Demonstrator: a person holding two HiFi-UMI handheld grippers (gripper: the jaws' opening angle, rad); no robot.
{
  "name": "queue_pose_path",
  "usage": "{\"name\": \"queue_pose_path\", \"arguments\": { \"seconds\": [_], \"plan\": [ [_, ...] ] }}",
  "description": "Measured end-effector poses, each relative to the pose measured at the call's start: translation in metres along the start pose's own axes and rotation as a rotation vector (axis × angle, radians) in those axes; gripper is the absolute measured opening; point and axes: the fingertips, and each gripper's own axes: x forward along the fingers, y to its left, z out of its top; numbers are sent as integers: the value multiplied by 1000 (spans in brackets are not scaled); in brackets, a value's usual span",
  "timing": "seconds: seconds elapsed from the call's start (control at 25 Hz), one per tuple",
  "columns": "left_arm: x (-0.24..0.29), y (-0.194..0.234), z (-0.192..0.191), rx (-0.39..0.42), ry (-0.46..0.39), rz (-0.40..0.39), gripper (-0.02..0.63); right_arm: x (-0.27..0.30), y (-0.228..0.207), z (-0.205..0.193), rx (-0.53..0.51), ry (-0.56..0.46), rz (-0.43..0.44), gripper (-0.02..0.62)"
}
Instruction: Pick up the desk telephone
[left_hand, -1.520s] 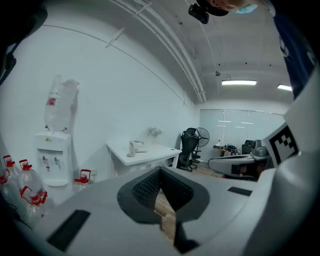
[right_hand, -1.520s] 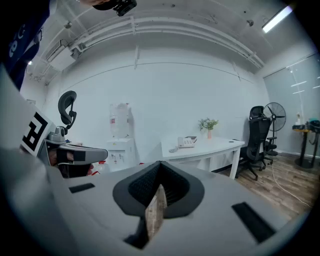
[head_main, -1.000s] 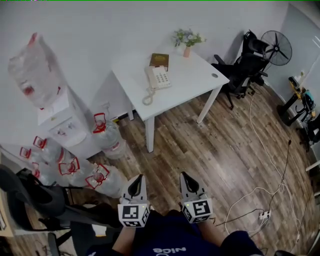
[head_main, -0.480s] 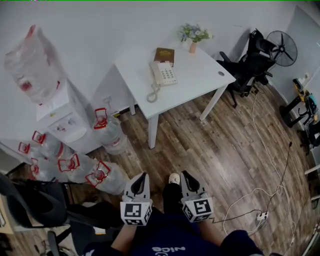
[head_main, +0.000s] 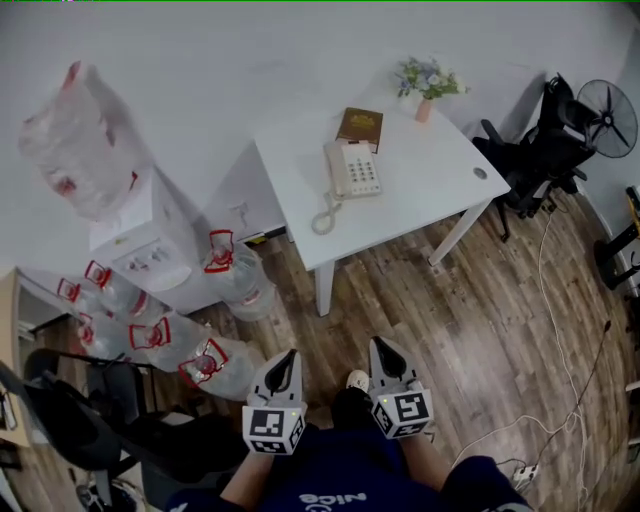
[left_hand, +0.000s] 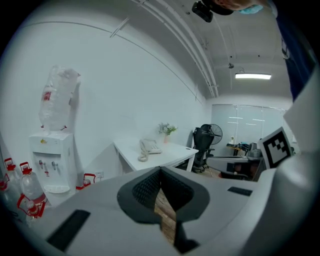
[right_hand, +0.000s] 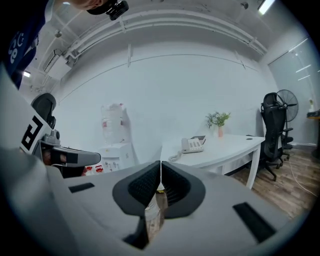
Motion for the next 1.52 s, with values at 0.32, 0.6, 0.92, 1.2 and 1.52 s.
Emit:
{"name": "queue_pose_path", "arguments": {
  "seconds": [0.32, 0.6, 0.92, 1.2, 1.52],
  "plan": [
    [85, -23, 25, -63, 0, 31, 17, 47, -75, 23, 1, -3, 58, 23],
    [140, -56, 35, -67, 3, 17, 17, 62, -124, 41, -13, -7, 96, 25],
    [169, -68, 39, -79, 24, -9, 17, 63, -141, 32, 12, 37, 98, 25],
    [209, -45, 27, -107, 66, -13, 17, 75, -168, 22, 33, 71, 24, 25],
    [289, -12, 64, -109, 37, -70, 17, 140, -203, 46, 19, 79, -41, 25]
  ]
}}
